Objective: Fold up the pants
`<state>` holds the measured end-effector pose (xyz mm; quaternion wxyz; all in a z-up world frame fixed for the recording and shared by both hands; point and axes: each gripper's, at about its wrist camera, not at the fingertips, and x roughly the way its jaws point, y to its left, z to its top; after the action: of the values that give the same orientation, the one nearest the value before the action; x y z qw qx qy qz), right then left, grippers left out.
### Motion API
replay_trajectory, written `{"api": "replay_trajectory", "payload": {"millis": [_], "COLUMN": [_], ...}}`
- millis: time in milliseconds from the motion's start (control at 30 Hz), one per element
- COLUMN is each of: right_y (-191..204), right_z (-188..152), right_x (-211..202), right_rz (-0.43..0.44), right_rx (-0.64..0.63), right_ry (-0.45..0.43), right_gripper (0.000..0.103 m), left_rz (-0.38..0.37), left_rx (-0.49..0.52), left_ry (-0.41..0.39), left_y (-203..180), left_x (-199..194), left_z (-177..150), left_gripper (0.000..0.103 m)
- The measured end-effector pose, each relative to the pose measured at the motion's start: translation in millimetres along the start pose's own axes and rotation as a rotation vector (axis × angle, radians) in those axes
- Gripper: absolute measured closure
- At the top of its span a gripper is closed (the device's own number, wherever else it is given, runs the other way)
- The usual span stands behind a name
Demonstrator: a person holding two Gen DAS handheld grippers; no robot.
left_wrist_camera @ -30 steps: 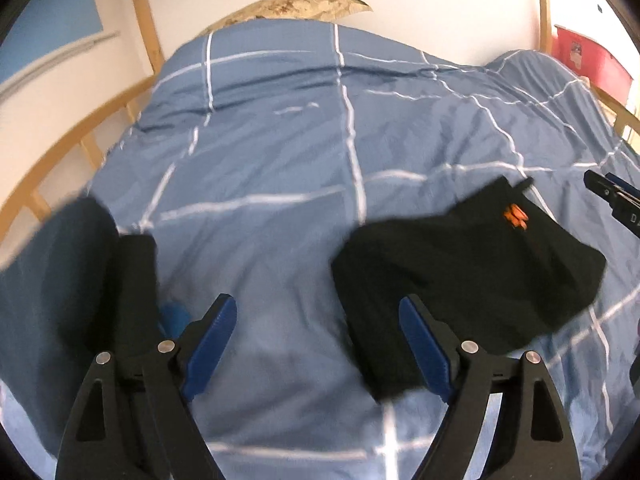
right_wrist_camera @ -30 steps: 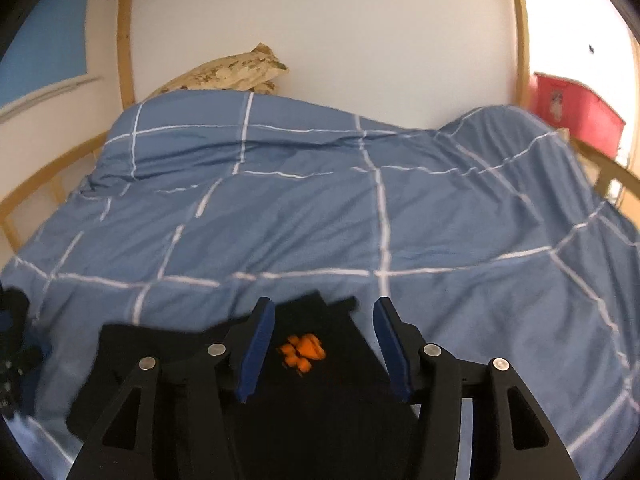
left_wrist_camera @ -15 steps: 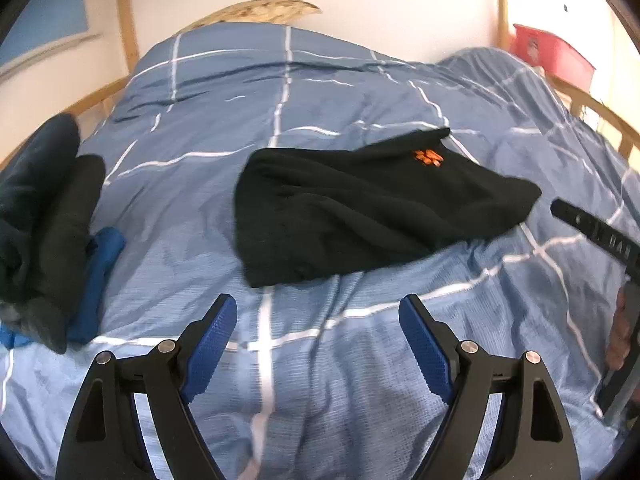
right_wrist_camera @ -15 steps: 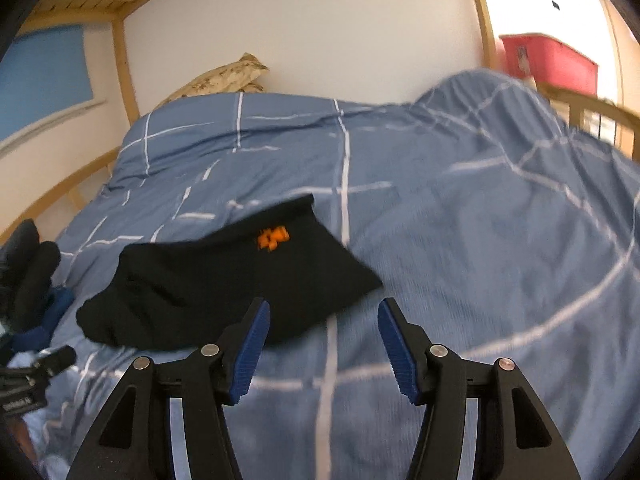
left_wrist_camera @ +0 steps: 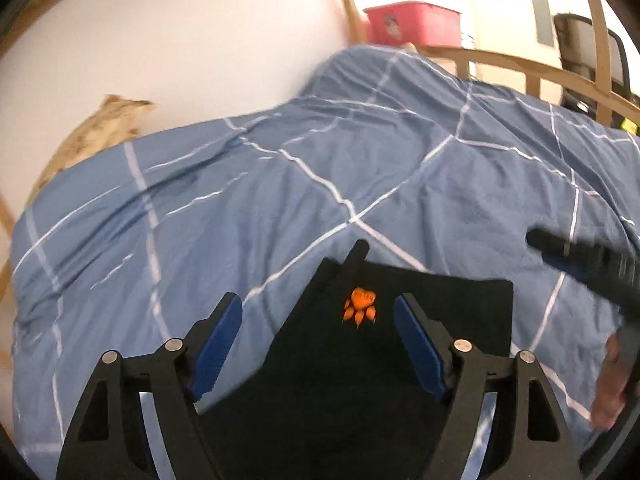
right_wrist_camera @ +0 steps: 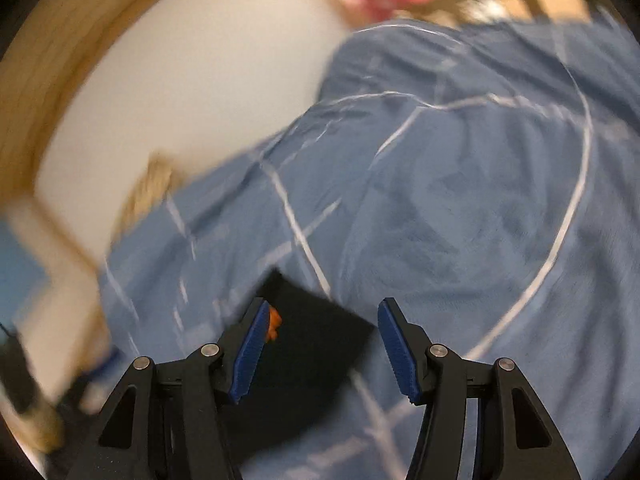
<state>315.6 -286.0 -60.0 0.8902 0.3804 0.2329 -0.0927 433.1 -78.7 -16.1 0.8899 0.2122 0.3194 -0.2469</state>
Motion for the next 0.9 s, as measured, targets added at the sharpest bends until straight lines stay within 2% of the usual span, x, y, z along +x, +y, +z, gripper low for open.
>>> {"api": "replay_trajectory", "payload": {"millis": [100,233,300,433,533,600,633,667,767,900], "right_y": [-6.2,-34.2,-40.6,-31.2,-27.3,-27.2,-28.1,-28.4,-27.1,-26.2], "right_z": [-16.8,-38.7,-35.9,-34.4,-37.1,-37.7,-37.7,-38.0,-38.6,-38.4], "right_x": [13.8,32.9,44.0,44.5,49.2,50.0,50.4,51.1,51.1,52.7], "right_rz": [-0.037,-0.002,0.026,0.029,0.038,0.036,0.037,0.033,0.032,0.036], "right_rx": [-0.038,0.051,0.100,0.051,0.036,0.034,0.037,0.036,0.018,0.015], "right_ry": [-0.032,-0.018,0.011,-0.015,0.004,0.006,0.006,0.008,0.007,0.008], "right_gripper": [0.046,0.045,0.045,0.045,0.045,0.045,0.045,0.045,0.046,0.046], "left_rz": [-0.032,-0.065,-0.077,-0.118,-0.091,-0.092,-0.097,-0.100,-0.124,-0.092], "left_rx": [0.057,0.125,0.133,0.134,0.144,0.138,0.137,0.134,0.090,0.062], "left_ry": [0.021,0.098,0.130,0.175,0.193,0.217,0.231,0.244,0.226,0.200], "left_y": [-5.9,-14.1,-15.2,-16.8,-19.8,-19.1,-19.9,-20.0,-13.3,-1.1], "left_x": [26.4,69.5,92.2,112.4,121.3,126.7,129.3,131.1,125.8,115.6], "left_z": [6.5,10.6,12.5,11.7,11.5,9.3,8.4,6.4,4.2,5.1], "left_gripper": [0.032,0.041,0.046,0.055,0.059,0.078,0.085,0.097,0.098,0.099]}}
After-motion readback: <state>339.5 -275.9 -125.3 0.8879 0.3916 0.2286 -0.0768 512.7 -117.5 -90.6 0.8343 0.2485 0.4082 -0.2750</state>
